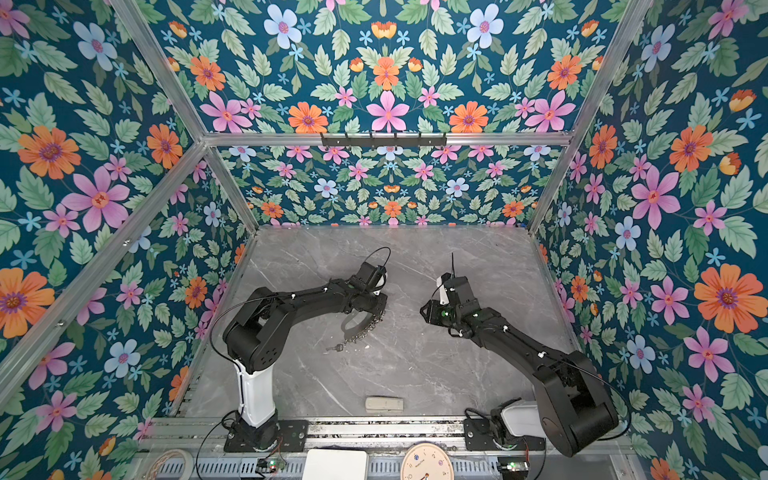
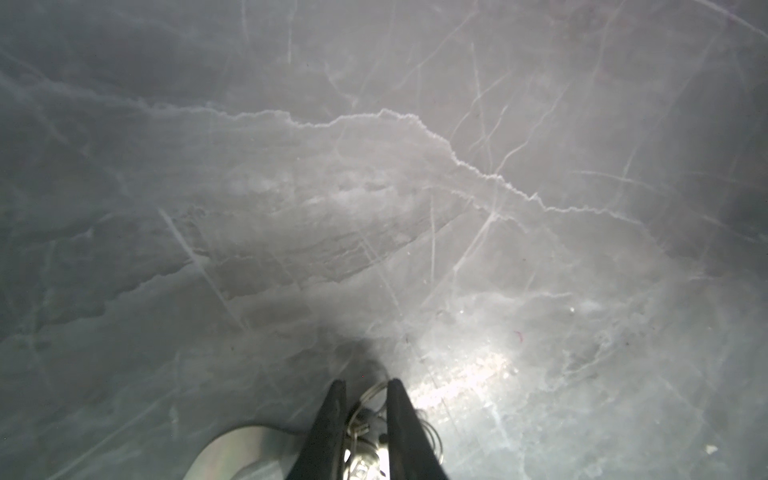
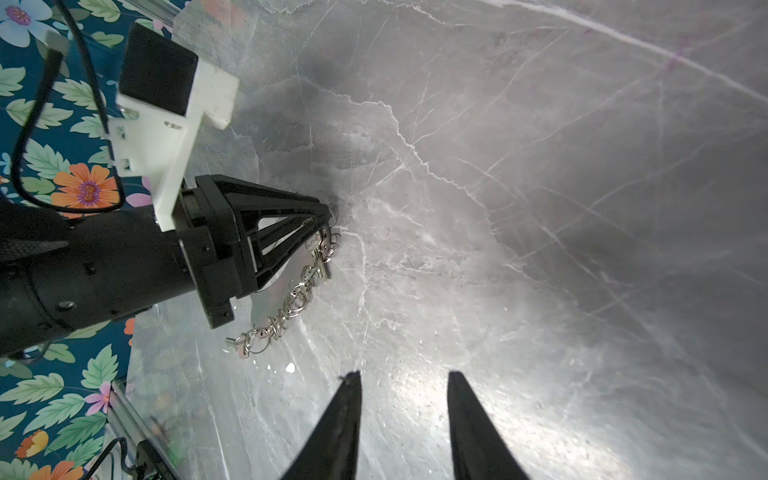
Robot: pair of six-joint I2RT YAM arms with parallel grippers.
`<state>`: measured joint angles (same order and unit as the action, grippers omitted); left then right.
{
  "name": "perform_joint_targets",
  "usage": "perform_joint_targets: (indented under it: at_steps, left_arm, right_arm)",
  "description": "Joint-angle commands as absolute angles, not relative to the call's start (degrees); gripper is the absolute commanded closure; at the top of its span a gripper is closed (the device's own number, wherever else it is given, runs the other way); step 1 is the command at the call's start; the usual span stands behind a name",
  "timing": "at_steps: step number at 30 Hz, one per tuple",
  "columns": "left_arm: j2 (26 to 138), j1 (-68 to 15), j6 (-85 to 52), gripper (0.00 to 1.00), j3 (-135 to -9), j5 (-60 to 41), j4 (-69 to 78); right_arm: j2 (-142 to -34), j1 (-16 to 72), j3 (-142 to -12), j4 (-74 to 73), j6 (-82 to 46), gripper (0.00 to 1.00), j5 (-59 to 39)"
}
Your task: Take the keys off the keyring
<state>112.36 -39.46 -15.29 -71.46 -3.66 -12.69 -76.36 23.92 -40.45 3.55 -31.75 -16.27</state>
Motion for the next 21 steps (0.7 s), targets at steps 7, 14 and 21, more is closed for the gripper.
perform_joint_targets:
  at_steps: [7,14,21]
  left_arm:
    - [112.09,-39.46,-14.58,0.86,-71.26,-3.31,-12.67]
    - [109.51,-39.46,-14.33,0.95,-68.71,-4.56,-9.06]
    - [104.34,-39.46,-14.19,1.00,-64.86,-5.61,-4.30]
  right_arm:
    - [-76.58,23.99,-40.61,3.24,-31.64,0.64,-15.66]
    - [-76.46,23.93,-40.78,3.24,-31.53,0.64,-15.65]
    - [-76.08,23.97,-40.66,-0.32,-31.70,0.58,-19.54]
